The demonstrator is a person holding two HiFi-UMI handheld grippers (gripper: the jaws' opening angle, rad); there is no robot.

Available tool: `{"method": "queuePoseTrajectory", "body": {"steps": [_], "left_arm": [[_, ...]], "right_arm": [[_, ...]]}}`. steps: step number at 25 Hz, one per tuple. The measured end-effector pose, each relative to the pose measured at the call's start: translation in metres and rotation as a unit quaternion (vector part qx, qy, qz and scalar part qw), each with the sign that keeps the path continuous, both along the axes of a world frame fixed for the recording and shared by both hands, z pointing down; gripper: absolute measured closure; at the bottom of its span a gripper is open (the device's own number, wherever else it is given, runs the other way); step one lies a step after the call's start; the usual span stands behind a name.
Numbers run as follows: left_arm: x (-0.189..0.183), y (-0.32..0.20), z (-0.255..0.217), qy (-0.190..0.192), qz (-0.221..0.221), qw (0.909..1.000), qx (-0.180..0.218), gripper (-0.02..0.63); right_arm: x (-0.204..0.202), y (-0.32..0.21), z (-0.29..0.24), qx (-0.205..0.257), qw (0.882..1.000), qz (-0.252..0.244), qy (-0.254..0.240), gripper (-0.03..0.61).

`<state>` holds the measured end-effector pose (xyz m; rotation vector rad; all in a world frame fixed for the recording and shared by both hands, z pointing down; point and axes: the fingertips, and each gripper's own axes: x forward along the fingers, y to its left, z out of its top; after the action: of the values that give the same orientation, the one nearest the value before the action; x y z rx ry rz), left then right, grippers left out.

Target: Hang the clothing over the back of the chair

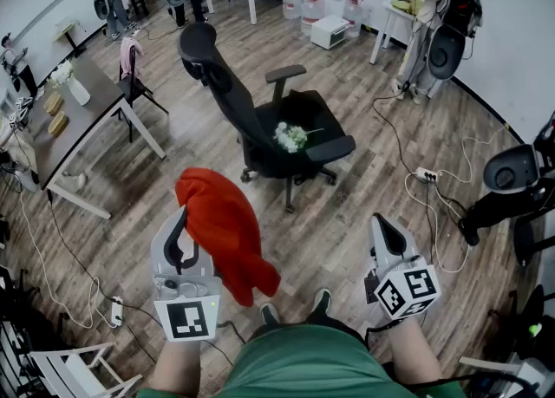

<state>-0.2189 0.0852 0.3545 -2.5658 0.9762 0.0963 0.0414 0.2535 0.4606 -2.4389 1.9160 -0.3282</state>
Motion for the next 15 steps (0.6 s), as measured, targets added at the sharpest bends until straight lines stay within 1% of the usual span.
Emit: {"method": "queuePoseTrajectory", "body": {"steps": [4, 7, 13, 15], "left_arm": [[0.009, 0.009, 0.000, -0.002, 0.001, 1.0000, -0.005, 0.551], [0.024, 0.014, 0.002, -0.007, 0.002, 1.0000, -0.005, 0.551], [0.057, 0.024, 0.007, -0.018, -0.010, 0.9998, -0.008, 0.551], [0.068, 0.028, 0.004, -0.015, -0.012, 0.9998, -0.007, 0.551]], "right_arm": [[0.005, 0.006, 0.000, -0.002, 1.000, -0.004, -0.001, 0.584], [0.016, 0.010, 0.003, -0.002, 1.000, -0.006, -0.006, 0.584], [0.041, 0.018, 0.001, 0.013, 1.000, -0.021, 0.002, 0.584], [0.052, 0.019, 0.000, 0.020, 1.000, -0.024, 0.001, 0.584]]}}
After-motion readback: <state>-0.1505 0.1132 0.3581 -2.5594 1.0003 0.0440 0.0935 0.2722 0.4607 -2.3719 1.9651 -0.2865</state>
